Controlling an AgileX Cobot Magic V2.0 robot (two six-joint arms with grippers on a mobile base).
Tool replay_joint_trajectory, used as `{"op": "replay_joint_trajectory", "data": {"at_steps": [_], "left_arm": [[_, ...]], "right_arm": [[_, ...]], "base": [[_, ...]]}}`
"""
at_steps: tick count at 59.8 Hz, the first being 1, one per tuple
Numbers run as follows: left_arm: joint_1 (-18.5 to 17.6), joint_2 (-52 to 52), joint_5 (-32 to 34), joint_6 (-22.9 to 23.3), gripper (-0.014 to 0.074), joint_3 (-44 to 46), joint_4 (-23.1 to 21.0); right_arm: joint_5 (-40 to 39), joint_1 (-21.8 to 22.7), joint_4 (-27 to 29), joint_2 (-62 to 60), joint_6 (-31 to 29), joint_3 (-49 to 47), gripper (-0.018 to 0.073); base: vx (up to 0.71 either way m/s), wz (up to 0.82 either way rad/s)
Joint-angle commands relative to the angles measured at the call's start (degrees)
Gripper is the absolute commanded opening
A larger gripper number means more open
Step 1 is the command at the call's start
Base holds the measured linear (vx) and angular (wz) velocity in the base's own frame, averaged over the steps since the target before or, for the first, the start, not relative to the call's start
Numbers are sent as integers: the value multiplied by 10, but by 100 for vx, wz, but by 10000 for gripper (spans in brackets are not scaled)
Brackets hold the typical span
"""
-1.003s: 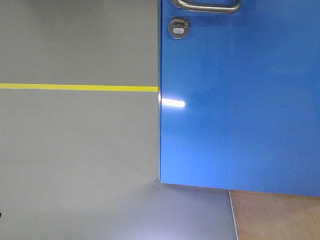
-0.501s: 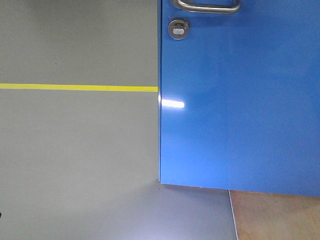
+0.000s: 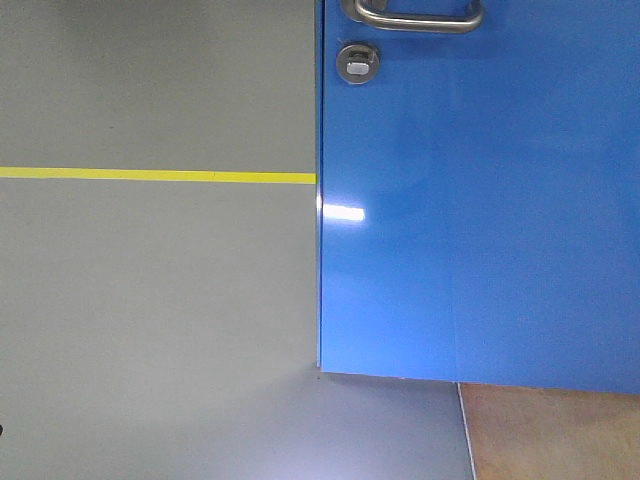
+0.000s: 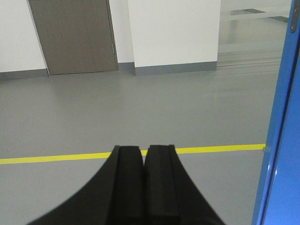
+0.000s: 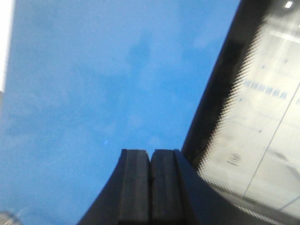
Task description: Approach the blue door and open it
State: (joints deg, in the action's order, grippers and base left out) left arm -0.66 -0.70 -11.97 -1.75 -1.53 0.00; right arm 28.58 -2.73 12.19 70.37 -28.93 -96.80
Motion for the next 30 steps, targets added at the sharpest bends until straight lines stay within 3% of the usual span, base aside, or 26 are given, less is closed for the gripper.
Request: {"op": "replay_joint_trajectory", "data": {"at_steps": [1, 17, 30], "left_arm": [[-4, -8, 48, 2, 70, -3, 0], [-4, -8, 48, 2, 70, -3, 0], [-4, -8, 48, 2, 70, -3, 0]], "right_arm": [[-58, 0, -13, -65, -1, 62, -8], [-296, 0, -6, -318, 7, 540, -8], [-352, 1, -2, -519, 72, 814, -8]], "base": [[0, 0], [0, 0], [0, 0]]}}
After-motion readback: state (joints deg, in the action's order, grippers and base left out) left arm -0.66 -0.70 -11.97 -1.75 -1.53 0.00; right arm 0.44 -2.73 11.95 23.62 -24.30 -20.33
